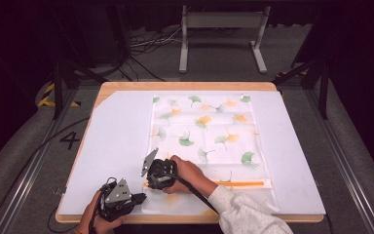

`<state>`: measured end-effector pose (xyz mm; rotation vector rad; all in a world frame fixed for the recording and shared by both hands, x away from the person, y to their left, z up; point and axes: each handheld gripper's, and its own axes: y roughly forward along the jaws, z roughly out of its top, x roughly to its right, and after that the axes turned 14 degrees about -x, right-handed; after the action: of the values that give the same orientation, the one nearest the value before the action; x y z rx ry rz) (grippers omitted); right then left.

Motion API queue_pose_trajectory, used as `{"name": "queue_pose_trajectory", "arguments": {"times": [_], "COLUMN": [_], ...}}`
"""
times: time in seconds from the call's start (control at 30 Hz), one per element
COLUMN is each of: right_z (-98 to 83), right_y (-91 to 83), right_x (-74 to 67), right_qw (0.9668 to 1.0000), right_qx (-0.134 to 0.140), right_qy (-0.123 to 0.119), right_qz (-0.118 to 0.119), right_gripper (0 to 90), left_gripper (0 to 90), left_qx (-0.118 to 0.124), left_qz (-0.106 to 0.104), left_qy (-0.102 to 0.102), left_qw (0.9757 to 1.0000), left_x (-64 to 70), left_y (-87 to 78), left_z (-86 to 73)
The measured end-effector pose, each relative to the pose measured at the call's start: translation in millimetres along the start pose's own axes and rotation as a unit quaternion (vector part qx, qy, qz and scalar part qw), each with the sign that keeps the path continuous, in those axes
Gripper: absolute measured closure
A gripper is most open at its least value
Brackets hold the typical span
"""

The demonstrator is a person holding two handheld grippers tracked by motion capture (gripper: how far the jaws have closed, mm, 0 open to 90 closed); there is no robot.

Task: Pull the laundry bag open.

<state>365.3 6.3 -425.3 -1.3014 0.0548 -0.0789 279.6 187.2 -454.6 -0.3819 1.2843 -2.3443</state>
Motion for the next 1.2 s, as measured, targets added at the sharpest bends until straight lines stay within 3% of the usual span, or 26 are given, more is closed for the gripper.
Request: {"name": "queue_pose_trajectory", "arguments": {"times": [0.07, 0.13, 0.17, 0.3, 0.37, 0.53, 0.7, 0.93, 1.2], "right_z": [-0.8, -4.3, -4.3, -11.1, -14.6, -19.7, -22.9, -26.0, -26.0], "right_y": [-1.2, -5.1, -5.1, -9.6, -12.0, -16.3, -17.5, -16.0, -12.3], "right_x": [-0.3, -0.6, -0.6, -3.1, -4.4, -7.1, -9.2, -12.1, -11.7], "right_qw": [1.0000, 0.9997, 0.9997, 0.9991, 0.9987, 0.9980, 0.9977, 0.9971, 0.9971], "right_qx": [0.003, 0.022, 0.022, 0.039, 0.047, 0.055, 0.055, 0.054, 0.057], "right_qy": [-0.001, -0.005, -0.005, -0.004, -0.007, -0.014, -0.019, -0.024, -0.021], "right_qz": [-0.002, -0.005, -0.005, -0.013, -0.016, -0.027, -0.034, -0.047, -0.047], "right_gripper": [85.2, 85.3, 85.3, 85.4, 85.4, 85.4, 85.4, 84.0, 73.2], "left_gripper": [81.8, 74.9, 69.8, 60.6, 52.9, 59.9, 82.0, 85.1, 85.4], "left_qx": [0.006, 0.018, 0.018, 0.026, 0.021, 0.001, 0.005, 0.016, 0.015], "left_qz": [-0.004, 0.001, 0.001, -0.001, 0.004, 0.004, -0.010, -0.008, -0.003], "left_qy": [-0.009, -0.040, -0.040, -0.071, -0.071, -0.051, -0.045, -0.038, -0.031], "left_qw": [0.9999, 0.9990, 0.9990, 0.9972, 0.9972, 0.9987, 0.9989, 0.9991, 0.9994], "left_x": [-1.8, -8.3, -8.3, -17.5, -18.7, -18.5, -18.2, -15.7, -13.4], "left_y": [0.0, 0.3, 0.3, 3.5, 6.1, 11.5, 10.3, 9.3, 8.4], "left_z": [-0.2, 0.6, 0.6, 5.5, 9.4, 20.5, 21.5, 21.4, 22.3]}}
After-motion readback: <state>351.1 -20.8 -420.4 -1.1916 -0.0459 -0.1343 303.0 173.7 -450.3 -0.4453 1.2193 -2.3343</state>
